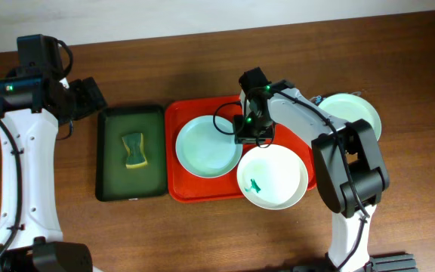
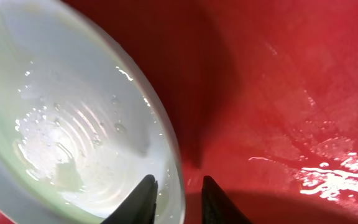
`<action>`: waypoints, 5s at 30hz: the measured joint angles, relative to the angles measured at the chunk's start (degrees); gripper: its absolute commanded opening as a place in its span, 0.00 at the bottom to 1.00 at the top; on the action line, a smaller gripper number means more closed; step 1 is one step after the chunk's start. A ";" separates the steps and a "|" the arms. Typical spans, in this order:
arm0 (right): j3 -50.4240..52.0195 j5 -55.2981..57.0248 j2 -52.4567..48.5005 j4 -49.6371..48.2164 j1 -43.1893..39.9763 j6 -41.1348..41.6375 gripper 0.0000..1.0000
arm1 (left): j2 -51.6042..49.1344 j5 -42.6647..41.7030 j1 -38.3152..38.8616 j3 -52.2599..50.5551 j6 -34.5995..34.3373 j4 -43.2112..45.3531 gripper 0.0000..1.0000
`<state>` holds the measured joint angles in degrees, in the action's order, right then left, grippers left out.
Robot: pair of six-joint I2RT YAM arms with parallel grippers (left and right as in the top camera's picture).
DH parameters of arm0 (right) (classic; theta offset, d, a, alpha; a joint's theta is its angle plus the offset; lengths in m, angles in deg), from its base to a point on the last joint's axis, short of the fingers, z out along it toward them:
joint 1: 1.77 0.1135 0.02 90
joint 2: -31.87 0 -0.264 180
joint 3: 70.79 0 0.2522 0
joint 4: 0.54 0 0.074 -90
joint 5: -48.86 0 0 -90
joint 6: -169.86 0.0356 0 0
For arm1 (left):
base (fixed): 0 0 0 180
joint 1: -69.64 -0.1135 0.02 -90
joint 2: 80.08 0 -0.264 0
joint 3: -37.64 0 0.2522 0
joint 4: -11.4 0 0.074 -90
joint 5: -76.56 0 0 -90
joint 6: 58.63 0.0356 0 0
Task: Clean dirty plates on tray and stack at the side
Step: 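Lift the cleaned plate with the right gripper and carry it right, then lower the plate onto the stack right of the red tray and release, then move the right gripper to the rim of the green-stained plate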
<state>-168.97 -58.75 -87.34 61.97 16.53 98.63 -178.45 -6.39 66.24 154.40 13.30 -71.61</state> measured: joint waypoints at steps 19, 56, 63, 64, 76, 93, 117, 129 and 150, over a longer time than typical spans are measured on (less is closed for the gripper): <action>-5.70 -0.24 0.00 4.98 -1.36 1.14 0.04 | 0.00 0.00 0.00 0.00 0.00 0.00 0.99; -27.71 38.58 0.00 5.07 27.56 7.58 0.04 | 0.00 -0.02 0.00 0.00 0.00 0.00 0.99; -30.99 58.53 0.13 3.02 35.21 1.27 0.04 | 0.00 -0.02 0.00 0.00 0.00 0.00 0.99; -30.99 61.40 0.13 2.71 36.30 0.20 0.04 | 0.00 -0.02 0.00 0.00 0.00 0.00 0.99; -30.99 70.29 0.13 0.76 38.42 -2.34 0.04 | 0.00 -0.02 0.00 0.00 0.00 0.00 0.99; -31.21 27.04 0.42 4.26 18.86 6.25 0.04 | 0.00 -0.02 0.00 0.00 0.00 0.00 0.99; -31.63 14.71 1.86 35.78 -36.48 6.75 0.04 | 0.00 -0.02 0.00 0.00 0.00 -0.04 0.99; -29.94 17.77 2.05 41.68 -46.23 6.05 0.04 | 0.00 -0.02 0.00 0.00 0.00 0.00 0.99; -20.48 21.27 2.38 42.69 -46.23 0.68 0.75 | 0.00 -0.02 0.00 0.00 0.00 0.00 0.99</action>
<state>-189.45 -37.48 -84.96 104.66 -29.69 99.31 -178.45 -6.41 66.24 154.40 13.30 -71.61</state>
